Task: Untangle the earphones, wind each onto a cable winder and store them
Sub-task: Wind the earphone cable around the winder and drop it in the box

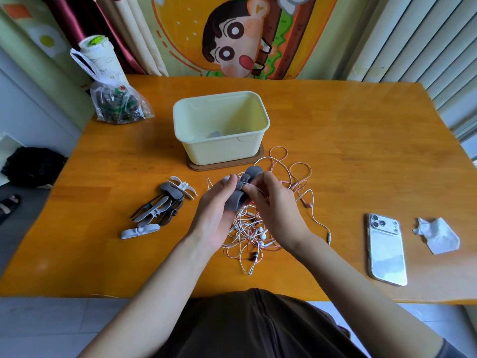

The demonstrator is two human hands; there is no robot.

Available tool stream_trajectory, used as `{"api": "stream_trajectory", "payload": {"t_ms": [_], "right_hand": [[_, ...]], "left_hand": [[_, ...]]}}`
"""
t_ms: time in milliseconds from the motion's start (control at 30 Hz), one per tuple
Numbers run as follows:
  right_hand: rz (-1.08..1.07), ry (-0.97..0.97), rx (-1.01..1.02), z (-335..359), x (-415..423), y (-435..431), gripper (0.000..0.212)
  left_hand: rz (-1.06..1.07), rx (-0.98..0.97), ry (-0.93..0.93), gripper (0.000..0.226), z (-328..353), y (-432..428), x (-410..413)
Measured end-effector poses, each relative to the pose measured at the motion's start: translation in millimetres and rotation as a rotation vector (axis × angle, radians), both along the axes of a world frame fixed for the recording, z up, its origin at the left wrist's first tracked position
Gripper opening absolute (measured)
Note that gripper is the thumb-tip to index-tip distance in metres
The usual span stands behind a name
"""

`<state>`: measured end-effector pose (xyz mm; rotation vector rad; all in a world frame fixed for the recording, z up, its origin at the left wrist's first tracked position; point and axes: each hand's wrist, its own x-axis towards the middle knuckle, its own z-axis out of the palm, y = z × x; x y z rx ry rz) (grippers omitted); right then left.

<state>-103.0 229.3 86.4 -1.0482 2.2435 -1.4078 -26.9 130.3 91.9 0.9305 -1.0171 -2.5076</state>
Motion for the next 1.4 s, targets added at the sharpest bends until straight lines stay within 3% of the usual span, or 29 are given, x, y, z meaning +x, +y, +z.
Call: {"api": "stream_trajectory", "payload": {"t_ms": [67,367,600,833,1000,1067,1167,1267,1400], "right_hand": [[0.020,-0.002,0.001,0.8,-3.7,2.6,0.011],[-0.039,0.068,0.118,-1.2,-7.8,12.2,0.017],[-0.108,0.326,0.184,-6.1,-9.0,10.0,0.015],[-0.073,0.382,0.212,-4.0,-7.3,10.1,0.017],[0.036,0.662,0.215,-1.0,-6.5,12.0,0.011],[0.087,0.577,0.228,0.5,-8.1,13.1,0.010],[0.030,0.301,0.209,1.2,-9.8,12.1,0.015],[0.034,0.233,0.166,3.4,-7.8,8.3,0.013],[-0.044,0.149,0.157,4.0,-10.1,7.3,0.013]], "left_hand": [[0.000,0.004,0.019,0.021,-1.9,-0.9,0.8],[-0.125,-0.098,-0.044,0.051,-9.0,-2.1,2.4],[-0.187,-0.229,-0.168,0.046,-13.6,-2.4,1.8],[-0.296,-0.321,-0.189,0.032,-14.1,-2.6,4.0],[-0.456,-0.431,-0.325,0.019,-12.4,-4.5,5.4],[-0.473,-0.407,-0.315,0.029,-11.0,-4.4,7.0],[-0.549,-0.445,-0.308,0.048,-10.4,-2.4,8.8],[-0.629,-0.514,-0.324,0.042,-14.2,3.2,8.3],[-0.543,-0.478,-0.294,0.030,-16.1,5.2,5.7]]}}
